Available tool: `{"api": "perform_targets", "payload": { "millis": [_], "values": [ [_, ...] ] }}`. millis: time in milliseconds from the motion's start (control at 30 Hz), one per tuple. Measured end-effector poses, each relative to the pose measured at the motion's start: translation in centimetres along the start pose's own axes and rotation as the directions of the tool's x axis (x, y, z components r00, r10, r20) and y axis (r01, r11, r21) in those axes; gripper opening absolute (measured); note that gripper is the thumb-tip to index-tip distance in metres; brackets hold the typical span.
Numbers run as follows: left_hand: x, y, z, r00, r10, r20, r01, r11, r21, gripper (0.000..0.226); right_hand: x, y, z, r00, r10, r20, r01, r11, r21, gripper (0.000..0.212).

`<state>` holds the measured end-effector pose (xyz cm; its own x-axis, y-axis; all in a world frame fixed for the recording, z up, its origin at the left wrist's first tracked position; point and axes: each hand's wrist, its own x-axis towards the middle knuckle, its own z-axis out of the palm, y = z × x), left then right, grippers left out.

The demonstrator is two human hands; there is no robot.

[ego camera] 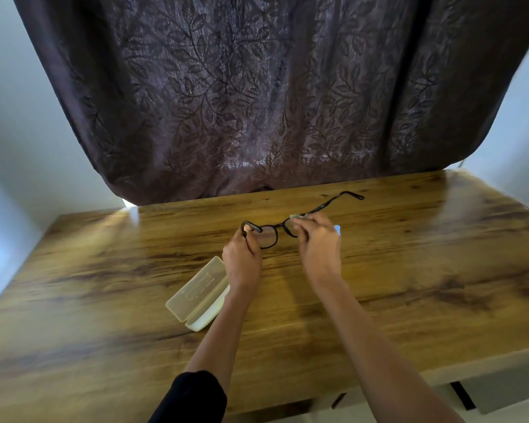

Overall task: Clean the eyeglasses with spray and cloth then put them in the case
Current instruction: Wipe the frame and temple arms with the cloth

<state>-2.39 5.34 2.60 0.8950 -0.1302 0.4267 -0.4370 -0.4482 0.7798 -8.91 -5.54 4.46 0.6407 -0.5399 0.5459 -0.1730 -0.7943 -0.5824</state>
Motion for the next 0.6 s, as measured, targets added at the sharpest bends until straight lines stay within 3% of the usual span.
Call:
{"api": "perform_targets", "payload": {
  "millis": [100, 300, 500, 600],
  "values": [
    [-0.1, 0.2, -0.2, 1.000, 0.002, 0.006, -0.002, 1.000, 0.002, 0.032, -1.4, -0.1, 0.4, 0.996, -0.082, 0.039, 0.082, 0.997, 0.001, 0.021],
    [-0.5, 0.1, 0.1, 0.999, -0.031, 0.031, 0.031, 1.000, 0.000, 0.033, 0.2, 1.4, -0.4, 0.998, 0.069, -0.002, -0.069, 0.997, -0.038, 0.022],
    [-0.4, 0.0, 0.0, 0.999, -0.034, -0.020, 0.033, 0.999, -0.016, 0.034, -1.2, 0.5, 0.4, 0.994, -0.063, 0.089, 0.061, 0.998, 0.020, 0.025],
    [-0.8, 0.0, 0.0, 0.998, -0.058, 0.002, 0.058, 0.998, -0.029, 0.034, 0.0, 1.7, 0.0, 0.998, 0.054, 0.042, -0.054, 0.998, -0.015, 0.022]
  ]
}}
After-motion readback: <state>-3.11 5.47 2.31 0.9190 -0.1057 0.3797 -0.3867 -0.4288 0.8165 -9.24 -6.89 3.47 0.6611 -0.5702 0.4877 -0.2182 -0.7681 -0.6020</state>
